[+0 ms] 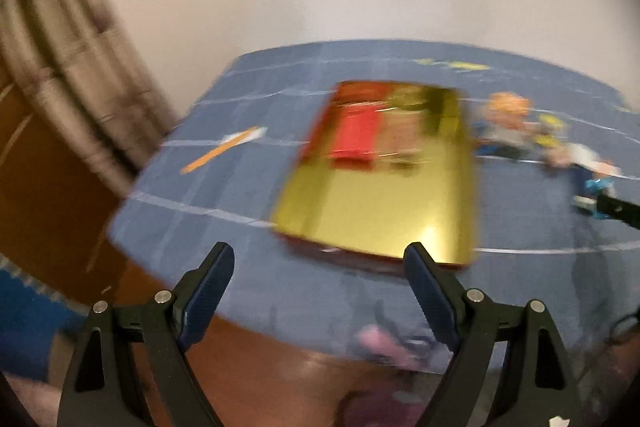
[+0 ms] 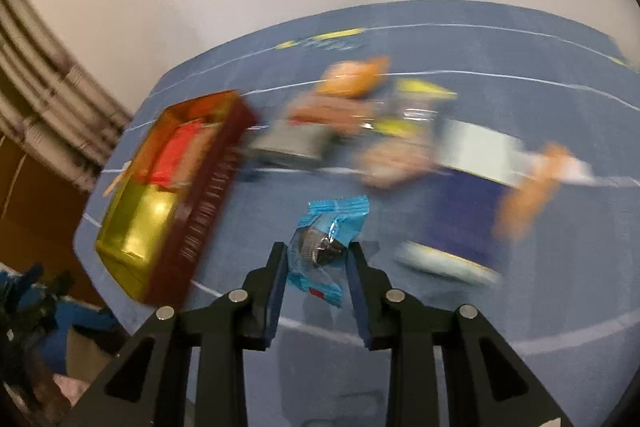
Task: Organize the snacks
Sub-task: 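Grasp the blue-wrapped candy with the right tool and lift it, then grasp the navy-and-mint bar with the left tool while the right tool holds the blue candy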
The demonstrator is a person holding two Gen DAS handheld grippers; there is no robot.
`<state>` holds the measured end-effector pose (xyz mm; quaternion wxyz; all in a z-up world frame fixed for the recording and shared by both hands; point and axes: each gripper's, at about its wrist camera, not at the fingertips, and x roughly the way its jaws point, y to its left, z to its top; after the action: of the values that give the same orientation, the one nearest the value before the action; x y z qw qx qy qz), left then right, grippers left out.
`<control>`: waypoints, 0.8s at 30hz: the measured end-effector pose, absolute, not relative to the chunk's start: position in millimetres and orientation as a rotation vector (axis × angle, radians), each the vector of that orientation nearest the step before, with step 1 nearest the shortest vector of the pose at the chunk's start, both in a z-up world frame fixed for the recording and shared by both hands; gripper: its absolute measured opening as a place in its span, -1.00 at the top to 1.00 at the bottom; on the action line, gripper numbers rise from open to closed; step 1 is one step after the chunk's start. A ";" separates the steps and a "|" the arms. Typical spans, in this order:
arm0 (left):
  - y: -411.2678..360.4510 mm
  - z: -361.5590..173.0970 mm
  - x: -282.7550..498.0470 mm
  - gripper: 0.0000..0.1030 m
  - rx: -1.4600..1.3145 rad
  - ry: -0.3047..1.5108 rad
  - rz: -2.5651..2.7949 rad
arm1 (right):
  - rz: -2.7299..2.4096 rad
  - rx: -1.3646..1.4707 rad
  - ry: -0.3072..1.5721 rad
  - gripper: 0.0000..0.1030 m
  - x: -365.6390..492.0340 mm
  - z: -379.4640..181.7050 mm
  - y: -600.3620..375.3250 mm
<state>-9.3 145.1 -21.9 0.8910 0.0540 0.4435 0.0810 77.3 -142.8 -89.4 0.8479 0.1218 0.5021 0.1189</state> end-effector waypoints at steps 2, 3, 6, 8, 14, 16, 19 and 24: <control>125.9 -17.1 -11.1 -0.64 0.101 0.932 0.035 | 0.169 0.274 1.052 0.42 54.2 -87.7 -186.2; 115.6 -14.4 -10.7 -0.64 0.092 0.937 -0.032 | 0.130 0.288 1.050 0.42 43.2 -87.9 -207.1; 73.3 -6.8 5.4 -0.69 0.070 0.973 -0.247 | 0.052 0.325 1.042 0.42 20.6 -90.3 -247.9; 41.2 -8.7 23.8 -0.70 0.060 1.022 -0.369 | 0.024 0.375 1.028 0.42 6.5 -92.1 -269.5; -54.1 -44.9 82.4 -0.69 0.109 1.157 -0.522 | 0.027 0.441 0.971 0.42 -12.3 -93.2 -290.7; -81.1 -61.8 105.3 -0.69 0.150 1.196 -0.512 | 0.041 0.455 0.952 0.42 -15.1 -89.4 -296.5; -102.1 -86.5 131.3 -0.68 0.168 1.264 -0.488 | 0.058 0.486 0.919 0.42 -15.1 -83.9 -301.8; -123.8 -109.5 155.8 -0.62 0.211 1.315 -0.450 | 0.075 0.506 0.885 0.41 -17.1 -76.7 -312.7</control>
<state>155.8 -123.8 -109.5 0.7631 0.0970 0.6046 -0.2069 -17.1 -312.7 -76.7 0.8721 0.2422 0.4237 0.0360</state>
